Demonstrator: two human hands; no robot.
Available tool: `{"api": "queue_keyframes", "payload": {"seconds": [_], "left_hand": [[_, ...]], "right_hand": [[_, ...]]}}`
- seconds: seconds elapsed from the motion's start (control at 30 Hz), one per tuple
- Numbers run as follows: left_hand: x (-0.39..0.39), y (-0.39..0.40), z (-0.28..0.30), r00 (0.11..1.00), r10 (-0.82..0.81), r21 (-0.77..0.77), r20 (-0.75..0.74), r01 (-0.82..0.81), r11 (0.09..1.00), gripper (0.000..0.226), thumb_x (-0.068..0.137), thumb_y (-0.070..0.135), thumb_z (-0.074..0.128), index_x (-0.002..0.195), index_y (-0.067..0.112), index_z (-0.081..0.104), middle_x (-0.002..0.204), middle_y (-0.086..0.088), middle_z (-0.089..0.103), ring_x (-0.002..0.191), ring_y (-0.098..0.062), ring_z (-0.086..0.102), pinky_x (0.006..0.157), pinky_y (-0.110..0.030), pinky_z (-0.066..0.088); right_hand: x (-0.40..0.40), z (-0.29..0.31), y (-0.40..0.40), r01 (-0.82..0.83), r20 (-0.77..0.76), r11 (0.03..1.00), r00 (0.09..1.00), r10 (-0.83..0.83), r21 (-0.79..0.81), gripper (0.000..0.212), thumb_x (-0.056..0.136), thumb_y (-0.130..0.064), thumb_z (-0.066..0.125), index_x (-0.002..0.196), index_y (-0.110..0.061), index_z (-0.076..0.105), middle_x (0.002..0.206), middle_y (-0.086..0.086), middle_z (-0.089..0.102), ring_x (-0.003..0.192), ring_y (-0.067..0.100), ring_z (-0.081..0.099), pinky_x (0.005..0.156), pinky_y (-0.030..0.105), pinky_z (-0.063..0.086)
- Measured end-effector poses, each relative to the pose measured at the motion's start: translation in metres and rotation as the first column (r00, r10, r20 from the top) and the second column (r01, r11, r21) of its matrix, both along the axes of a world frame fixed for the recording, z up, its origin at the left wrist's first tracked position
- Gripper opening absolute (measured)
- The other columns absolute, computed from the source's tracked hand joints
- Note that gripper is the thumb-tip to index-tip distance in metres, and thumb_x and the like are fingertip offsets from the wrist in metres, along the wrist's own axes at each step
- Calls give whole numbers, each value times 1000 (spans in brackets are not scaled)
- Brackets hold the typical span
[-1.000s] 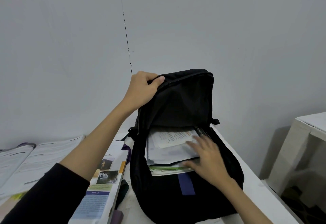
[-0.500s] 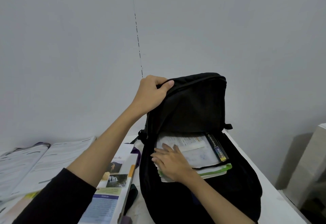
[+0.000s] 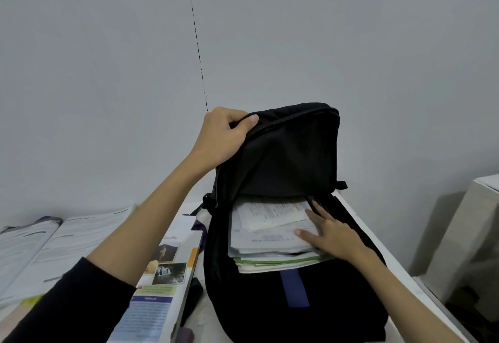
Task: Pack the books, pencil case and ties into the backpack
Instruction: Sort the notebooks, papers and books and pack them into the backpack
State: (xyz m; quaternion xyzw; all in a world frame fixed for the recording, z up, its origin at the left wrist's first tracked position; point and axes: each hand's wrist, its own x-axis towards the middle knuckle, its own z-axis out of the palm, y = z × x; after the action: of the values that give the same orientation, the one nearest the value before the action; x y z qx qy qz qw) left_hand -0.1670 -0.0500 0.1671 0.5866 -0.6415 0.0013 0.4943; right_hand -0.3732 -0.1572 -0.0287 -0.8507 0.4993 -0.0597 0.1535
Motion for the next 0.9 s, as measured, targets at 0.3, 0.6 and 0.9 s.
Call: {"api": "queue_keyframes", "payload": {"seconds": [0.3, 0.6, 0.9], "left_hand": [[0, 3, -4, 1000, -3, 12, 5, 3, 1000, 43, 94, 19, 54, 58, -1, 40, 52, 1, 26, 49, -9, 23, 48, -19, 19], [6, 12, -15, 999, 9, 43, -32, -8, 999, 40, 94, 20, 54, 61, -3, 49, 53, -1, 33, 50, -8, 29, 49, -18, 23], [48, 33, -85, 921, 25, 335, -390, 117, 935, 47, 91, 37, 57, 81, -9, 64, 72, -8, 55, 70, -17, 49, 66, -28, 36]], "right_hand": [[9, -15, 5, 104, 20, 981, 995, -102, -167, 70, 88, -68, 32, 147, -30, 26, 159, -12, 9, 130, 31, 43, 101, 45, 40], [16, 1, 26, 188, 277, 778, 961, -19, -600, 55, 89, -49, 34, 110, -10, 66, 117, 9, 64, 106, 30, 52, 81, 42, 44], [89, 50, 59, 268, 448, 433, 802, 395, -861, 28, 84, -19, 58, 108, -7, 67, 113, 15, 61, 109, 30, 49, 95, 46, 36]]}}
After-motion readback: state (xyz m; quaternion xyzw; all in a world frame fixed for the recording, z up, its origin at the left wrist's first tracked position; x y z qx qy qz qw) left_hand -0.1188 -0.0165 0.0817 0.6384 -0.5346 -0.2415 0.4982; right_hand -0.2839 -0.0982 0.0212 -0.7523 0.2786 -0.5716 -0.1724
